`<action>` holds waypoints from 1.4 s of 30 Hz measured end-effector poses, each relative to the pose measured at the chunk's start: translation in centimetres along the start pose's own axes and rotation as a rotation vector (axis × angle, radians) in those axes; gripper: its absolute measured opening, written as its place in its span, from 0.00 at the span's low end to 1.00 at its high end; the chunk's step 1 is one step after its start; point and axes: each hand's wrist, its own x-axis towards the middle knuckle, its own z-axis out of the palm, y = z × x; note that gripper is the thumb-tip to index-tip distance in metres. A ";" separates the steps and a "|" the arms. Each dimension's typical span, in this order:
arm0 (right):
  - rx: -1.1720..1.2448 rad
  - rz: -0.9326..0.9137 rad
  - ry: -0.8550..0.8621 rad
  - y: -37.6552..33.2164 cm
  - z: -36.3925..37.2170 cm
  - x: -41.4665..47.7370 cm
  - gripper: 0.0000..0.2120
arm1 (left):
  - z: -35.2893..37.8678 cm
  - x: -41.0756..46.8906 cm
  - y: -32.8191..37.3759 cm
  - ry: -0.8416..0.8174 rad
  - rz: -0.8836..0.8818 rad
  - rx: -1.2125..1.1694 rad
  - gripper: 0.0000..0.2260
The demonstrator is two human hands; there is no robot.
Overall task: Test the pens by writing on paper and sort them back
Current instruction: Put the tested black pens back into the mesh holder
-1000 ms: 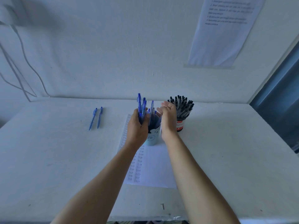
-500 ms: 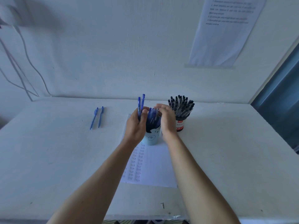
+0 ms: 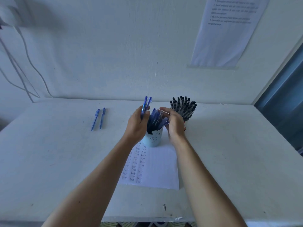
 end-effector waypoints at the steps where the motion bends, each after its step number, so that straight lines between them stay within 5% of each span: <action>1: -0.006 0.006 -0.026 0.1 -0.2 0.1 0.21 | 0.1 0.0 -0.1 0.005 0.005 0.023 0.14; 8: -0.154 0.045 -0.182 0.8 -1.6 0.6 0.27 | 0.2 -0.2 0.0 0.081 0.001 -0.010 0.07; 17: -0.630 -0.260 -0.203 1.4 -2.2 0.1 0.20 | 0.0 -0.3 -0.1 0.125 -0.014 -0.003 0.09; 31: -0.358 -0.826 0.220 -3.7 -1.9 -1.9 0.07 | -1.7 0.7 3.5 0.378 0.182 -0.091 0.11; 42: -0.293 -0.973 0.192 -4.1 -0.7 -3.7 0.06 | 0.0 -0.5 3.5 0.195 0.195 -0.087 0.11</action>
